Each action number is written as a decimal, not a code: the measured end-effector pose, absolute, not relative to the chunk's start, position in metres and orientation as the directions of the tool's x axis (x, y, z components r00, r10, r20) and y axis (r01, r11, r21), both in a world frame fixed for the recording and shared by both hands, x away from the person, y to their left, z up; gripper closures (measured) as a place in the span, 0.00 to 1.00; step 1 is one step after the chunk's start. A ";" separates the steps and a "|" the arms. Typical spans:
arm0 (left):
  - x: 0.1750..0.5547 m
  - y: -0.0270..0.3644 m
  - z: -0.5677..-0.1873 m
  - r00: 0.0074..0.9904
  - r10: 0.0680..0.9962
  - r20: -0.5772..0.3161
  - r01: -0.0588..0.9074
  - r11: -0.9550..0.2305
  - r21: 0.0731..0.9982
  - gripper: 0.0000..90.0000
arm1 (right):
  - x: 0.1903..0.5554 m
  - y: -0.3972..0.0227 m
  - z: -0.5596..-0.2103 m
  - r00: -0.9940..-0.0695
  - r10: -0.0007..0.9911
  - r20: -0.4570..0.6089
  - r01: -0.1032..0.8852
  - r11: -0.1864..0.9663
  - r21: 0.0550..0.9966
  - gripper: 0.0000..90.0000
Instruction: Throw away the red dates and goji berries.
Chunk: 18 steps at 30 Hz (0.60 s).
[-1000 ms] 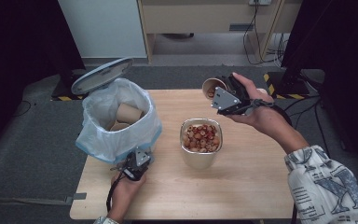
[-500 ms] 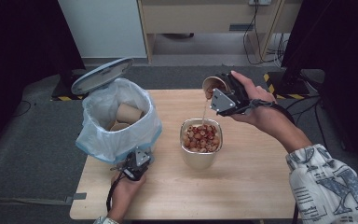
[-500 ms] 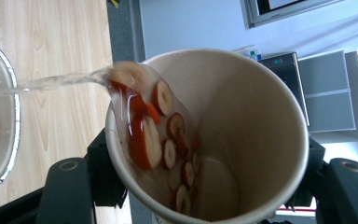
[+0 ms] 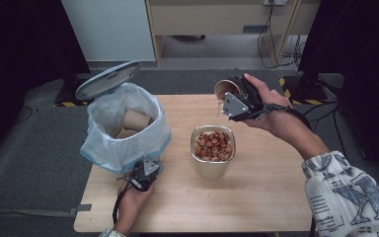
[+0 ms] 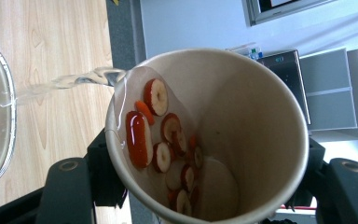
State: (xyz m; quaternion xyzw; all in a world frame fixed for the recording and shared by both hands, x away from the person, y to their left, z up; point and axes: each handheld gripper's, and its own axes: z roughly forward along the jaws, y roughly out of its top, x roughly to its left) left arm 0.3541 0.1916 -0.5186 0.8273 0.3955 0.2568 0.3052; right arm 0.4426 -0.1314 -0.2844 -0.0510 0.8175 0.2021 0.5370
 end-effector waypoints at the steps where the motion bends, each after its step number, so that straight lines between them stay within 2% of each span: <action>1: 0.354 0.192 -0.519 0.555 0.811 0.183 0.498 -0.501 0.708 0.99 | 0.443 -0.132 -0.284 -0.415 0.132 -0.900 -0.300 0.914 0.273 0.36; 12: 0.354 0.192 -0.519 0.555 0.811 0.183 0.498 -0.501 0.708 0.99 | 0.443 -0.129 -0.281 -0.408 0.122 -0.905 -0.303 0.916 0.261 0.36; 16: 0.354 0.192 -0.519 0.556 0.811 0.184 0.498 -0.501 0.708 0.99 | 0.438 -0.123 -0.279 -0.358 0.052 -0.932 -0.318 0.932 0.174 0.36; 18: 0.354 0.192 -0.519 0.556 0.811 0.183 0.498 -0.501 0.708 0.99 | 0.437 -0.122 -0.279 -0.353 0.045 -0.934 -0.321 0.933 0.166 0.36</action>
